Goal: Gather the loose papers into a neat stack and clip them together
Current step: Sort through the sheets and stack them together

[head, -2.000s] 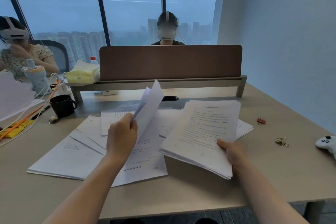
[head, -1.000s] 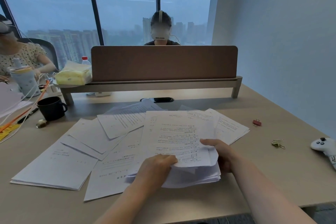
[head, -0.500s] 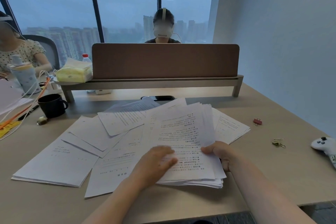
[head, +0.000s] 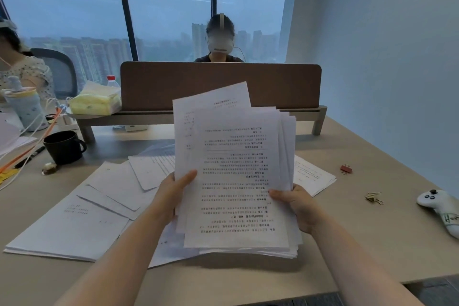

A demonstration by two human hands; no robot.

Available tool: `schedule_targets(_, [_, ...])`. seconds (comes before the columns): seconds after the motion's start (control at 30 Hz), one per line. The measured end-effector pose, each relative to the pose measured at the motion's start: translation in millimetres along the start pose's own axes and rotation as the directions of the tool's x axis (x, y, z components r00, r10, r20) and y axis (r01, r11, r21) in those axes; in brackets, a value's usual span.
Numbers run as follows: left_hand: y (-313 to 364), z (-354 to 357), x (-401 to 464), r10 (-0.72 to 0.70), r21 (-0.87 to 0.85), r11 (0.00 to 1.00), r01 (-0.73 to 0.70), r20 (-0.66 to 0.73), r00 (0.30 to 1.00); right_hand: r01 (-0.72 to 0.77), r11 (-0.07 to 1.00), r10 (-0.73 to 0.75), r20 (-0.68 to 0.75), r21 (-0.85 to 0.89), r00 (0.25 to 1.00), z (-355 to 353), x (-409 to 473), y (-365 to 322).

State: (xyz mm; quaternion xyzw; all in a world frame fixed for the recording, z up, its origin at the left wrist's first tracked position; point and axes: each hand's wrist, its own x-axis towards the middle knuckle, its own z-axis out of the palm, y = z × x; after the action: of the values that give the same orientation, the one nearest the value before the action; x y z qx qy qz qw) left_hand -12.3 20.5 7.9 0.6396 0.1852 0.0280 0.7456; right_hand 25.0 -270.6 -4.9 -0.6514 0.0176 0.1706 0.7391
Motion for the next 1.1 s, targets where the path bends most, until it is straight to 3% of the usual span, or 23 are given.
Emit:
schedule_targets(0.17, [14, 15, -10, 0.246, 0.073, 0.967, -0.243, -0.047, 0.968, 0.172, 0.985, -0.172, 0.02, -0.019, 0.985, 15, -4, -15])
schedule_targets(0.43, [49, 26, -18, 0.58, 0.295, 0.792, -0.535, -0.088, 0.81, 0.448, 0.89, -0.456, -0.124, -0.088, 0.881, 37, -9, -47])
schedule_targets(0.53, [52, 24, -19, 0.588, 0.284, 0.793, -0.539, -0.122, 0.8, 0.494, 0.864, -0.503, -0.13, -0.097, 0.854, 43, -12, -49])
schedule_targets(0.87, [33, 9, -11, 0.486, 0.158, 0.869, -0.469, -0.088, 0.87, 0.515, 0.857, -0.512, -0.172, -0.035, 0.841, 47, -11, -37])
schedule_targets(1.03, [32, 21, -10, 0.406, 0.113, 0.909, -0.402, -0.009, 0.914, 0.517, 0.856, -0.517, -0.011, -0.004, 0.856, 51, -13, -35])
schedule_targets(1.1, [30, 21, -8, 0.415, 0.096, 0.907, -0.41, -0.047, 0.909, 0.529, 0.848, -0.529, -0.036, 0.014, 0.848, 50, -12, -36])
